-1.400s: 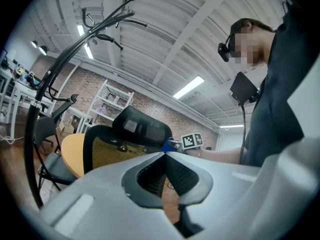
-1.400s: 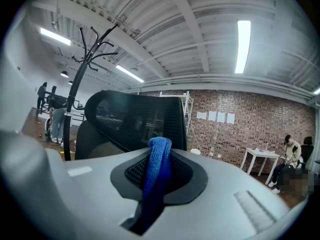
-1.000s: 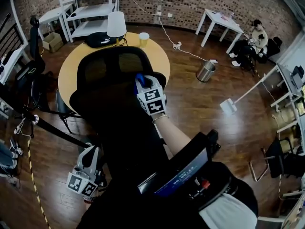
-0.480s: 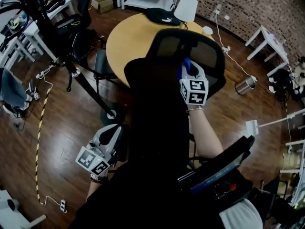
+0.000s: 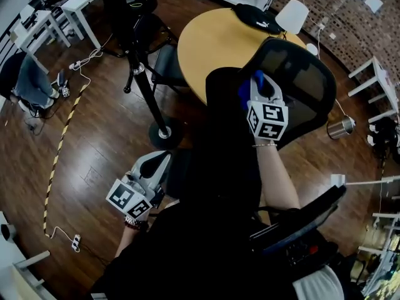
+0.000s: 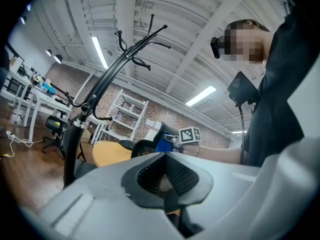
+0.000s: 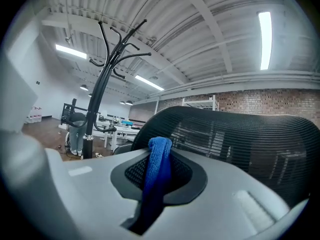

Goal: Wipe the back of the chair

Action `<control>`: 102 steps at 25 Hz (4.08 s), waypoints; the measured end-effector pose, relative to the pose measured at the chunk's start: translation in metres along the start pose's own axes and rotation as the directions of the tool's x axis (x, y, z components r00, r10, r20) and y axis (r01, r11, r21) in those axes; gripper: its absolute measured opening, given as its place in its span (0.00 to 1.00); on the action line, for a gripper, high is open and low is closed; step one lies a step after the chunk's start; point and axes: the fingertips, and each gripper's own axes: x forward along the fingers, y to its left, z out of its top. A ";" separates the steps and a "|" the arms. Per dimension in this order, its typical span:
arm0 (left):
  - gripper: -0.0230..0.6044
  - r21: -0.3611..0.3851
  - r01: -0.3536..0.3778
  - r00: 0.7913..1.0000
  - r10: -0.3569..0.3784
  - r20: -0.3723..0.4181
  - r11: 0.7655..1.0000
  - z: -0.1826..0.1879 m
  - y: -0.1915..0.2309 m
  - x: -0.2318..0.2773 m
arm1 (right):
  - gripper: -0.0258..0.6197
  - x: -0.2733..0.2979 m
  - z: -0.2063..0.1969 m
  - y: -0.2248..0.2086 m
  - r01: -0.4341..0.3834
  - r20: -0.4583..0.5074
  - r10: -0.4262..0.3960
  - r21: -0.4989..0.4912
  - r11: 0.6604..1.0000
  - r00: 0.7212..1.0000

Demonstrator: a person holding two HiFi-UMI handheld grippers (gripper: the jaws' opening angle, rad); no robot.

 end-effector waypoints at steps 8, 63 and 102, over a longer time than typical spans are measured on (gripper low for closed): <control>0.05 0.007 0.044 0.999 -0.044 -0.012 0.999 0.000 -0.015 0.006 | 0.10 -0.002 0.004 0.014 -0.033 0.005 0.033 0.034 0.999 0.999; 0.05 0.031 0.103 0.991 -0.099 -0.091 0.994 -0.039 -0.091 0.096 | 0.10 -0.049 -0.092 -0.132 0.123 -0.156 -0.122 -0.004 0.992 0.980; 0.05 0.043 0.114 0.988 -0.109 -0.107 0.993 -0.044 -0.113 0.085 | 0.10 -0.096 -0.090 -0.065 -0.159 -0.083 0.159 0.005 0.987 0.984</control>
